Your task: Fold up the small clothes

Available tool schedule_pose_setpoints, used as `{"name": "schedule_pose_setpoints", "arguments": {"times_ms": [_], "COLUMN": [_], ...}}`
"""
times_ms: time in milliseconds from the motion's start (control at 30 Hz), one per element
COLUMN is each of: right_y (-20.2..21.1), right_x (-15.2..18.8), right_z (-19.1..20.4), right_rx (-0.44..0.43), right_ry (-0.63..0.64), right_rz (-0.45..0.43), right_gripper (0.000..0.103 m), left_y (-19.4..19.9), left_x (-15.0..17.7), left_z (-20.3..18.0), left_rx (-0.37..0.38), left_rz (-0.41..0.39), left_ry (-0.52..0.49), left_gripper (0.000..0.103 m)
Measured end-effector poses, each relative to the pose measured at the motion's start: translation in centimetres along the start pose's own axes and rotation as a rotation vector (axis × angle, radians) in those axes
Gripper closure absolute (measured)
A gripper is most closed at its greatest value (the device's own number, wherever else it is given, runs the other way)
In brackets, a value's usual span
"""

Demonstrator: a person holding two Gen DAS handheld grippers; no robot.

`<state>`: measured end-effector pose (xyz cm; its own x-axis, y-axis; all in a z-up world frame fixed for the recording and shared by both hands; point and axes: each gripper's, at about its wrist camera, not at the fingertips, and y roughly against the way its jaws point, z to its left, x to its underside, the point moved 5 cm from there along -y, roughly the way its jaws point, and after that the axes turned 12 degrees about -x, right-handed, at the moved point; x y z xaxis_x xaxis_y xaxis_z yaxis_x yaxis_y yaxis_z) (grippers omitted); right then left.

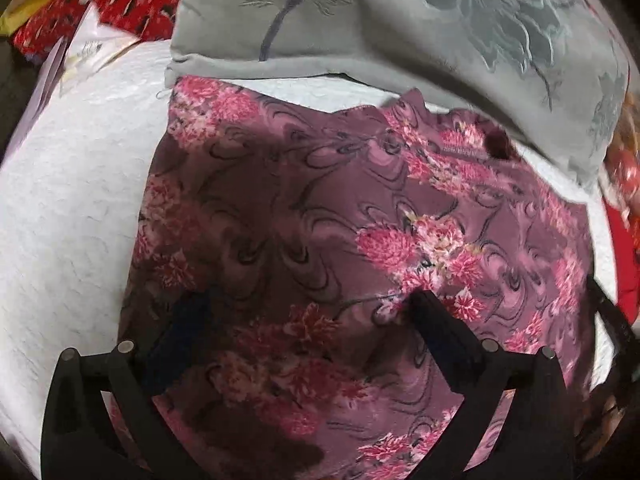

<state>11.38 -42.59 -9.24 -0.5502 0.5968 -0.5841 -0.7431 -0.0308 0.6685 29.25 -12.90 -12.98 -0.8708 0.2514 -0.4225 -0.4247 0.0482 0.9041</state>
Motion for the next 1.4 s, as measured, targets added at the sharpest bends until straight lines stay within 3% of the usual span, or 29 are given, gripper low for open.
{"name": "schedule_pose_setpoints", "arguments": {"times_ms": [233,367,400,500,567,667,767,833,1000,1100,1200,1300,1400], "right_y": [0.2,0.8,1.1,2.1,2.2,1.5,0.9,0.7,-0.6,-1.4,-2.2,-3.4,-2.4], "right_x": [0.3,0.5,0.6,2.1,4.1,8.7,13.6,16.6,23.2,24.5,23.6,22.0,20.0], "right_z": [0.2,1.0,1.7,5.2,8.8,15.6,22.2,26.0,31.9,33.1,34.1,34.2,33.7], "right_rx": [0.023,0.091,0.1,0.016,-0.053,-0.18,-0.281,-0.318,-0.299,-0.212,-0.15,-0.126,-0.183], "right_ry": [-0.015,0.033,0.051,0.127,0.218,0.391,0.571,0.693,1.002,1.127,1.14,1.125,1.039], "right_rz": [0.0,0.026,0.031,0.049,0.084,0.171,0.244,0.267,0.291,0.211,0.123,0.112,0.088], "right_gripper": [0.06,0.059,0.057,0.053,0.046,0.045,0.045,0.038,0.034,0.031,0.035,0.086,0.087], "left_y": [0.1,1.1,1.7,4.4,5.4,5.5,4.9,4.3,3.3,2.8,2.6,2.7,2.5], "left_x": [1.3,0.6,0.4,-1.1,-2.1,-2.7,-2.6,-2.4,-1.3,-1.2,-1.3,-1.5,-1.9], "left_z": [0.3,0.1,0.4,3.0,5.4,8.9,11.8,13.6,16.5,16.6,16.2,15.2,14.0], "left_rx": [0.014,0.02,0.01,-0.102,-0.158,-0.198,-0.209,-0.192,-0.099,-0.063,-0.013,0.07,0.177], "left_rz": [-0.029,-0.02,-0.038,-0.16,-0.18,-0.152,-0.111,-0.084,-0.014,0.008,0.02,0.046,0.082], "left_ry": [-0.037,-0.078,-0.096,-0.155,-0.186,-0.183,-0.154,-0.117,-0.026,-0.016,-0.012,-0.006,-0.005], "left_gripper": [0.0,0.0,0.0,0.0,0.0,0.0,0.0,0.0,0.0,0.0,0.0,0.0,0.0]}}
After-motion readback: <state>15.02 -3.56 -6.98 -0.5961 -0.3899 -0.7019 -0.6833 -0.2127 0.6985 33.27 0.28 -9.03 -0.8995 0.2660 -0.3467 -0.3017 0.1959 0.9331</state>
